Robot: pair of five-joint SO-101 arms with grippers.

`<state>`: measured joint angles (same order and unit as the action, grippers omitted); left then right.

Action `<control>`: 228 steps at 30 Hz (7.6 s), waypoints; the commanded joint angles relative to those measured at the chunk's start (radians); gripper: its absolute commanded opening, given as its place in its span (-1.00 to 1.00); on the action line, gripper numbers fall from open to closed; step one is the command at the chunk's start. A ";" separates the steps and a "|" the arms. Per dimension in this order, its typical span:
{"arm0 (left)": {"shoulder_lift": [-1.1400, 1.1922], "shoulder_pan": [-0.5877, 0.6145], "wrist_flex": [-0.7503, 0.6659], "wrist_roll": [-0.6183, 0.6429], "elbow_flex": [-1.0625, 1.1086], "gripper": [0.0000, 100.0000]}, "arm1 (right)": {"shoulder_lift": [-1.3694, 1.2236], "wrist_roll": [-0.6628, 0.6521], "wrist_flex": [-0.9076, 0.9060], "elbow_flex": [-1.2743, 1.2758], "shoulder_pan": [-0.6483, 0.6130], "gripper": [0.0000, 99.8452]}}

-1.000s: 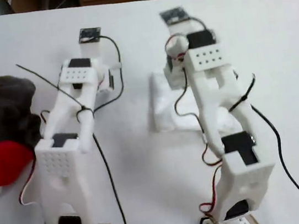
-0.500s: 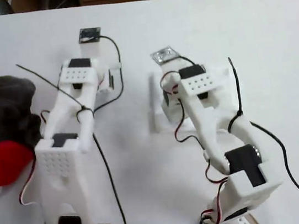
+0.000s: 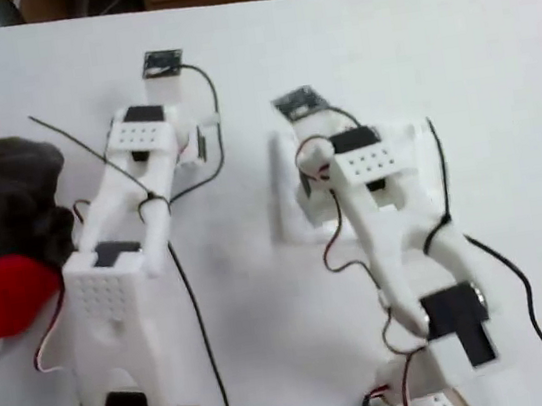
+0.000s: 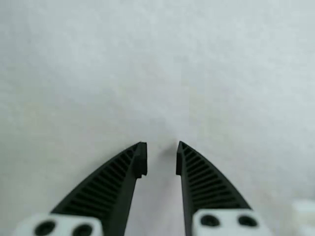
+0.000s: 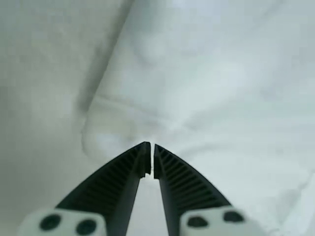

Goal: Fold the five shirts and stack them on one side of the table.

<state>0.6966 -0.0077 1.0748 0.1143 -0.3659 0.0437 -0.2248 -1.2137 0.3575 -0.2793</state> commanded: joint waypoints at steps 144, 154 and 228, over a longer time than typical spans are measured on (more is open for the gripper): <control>0.046 0.003 -0.005 0.011 -0.067 -0.74 | -1.283 -0.222 0.007 -1.800 0.806 -0.96; 0.046 0.003 -0.005 0.011 -0.067 -0.74 | -1.287 -0.272 0.025 -1.791 0.743 -0.96; -0.545 0.962 0.663 -0.554 -0.222 -0.51 | 0.397 -0.160 -0.550 -0.440 0.303 -0.34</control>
<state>0.2041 0.9344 1.7668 -0.3936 -0.5869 0.3429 -0.3844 -1.7461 -0.1565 0.0445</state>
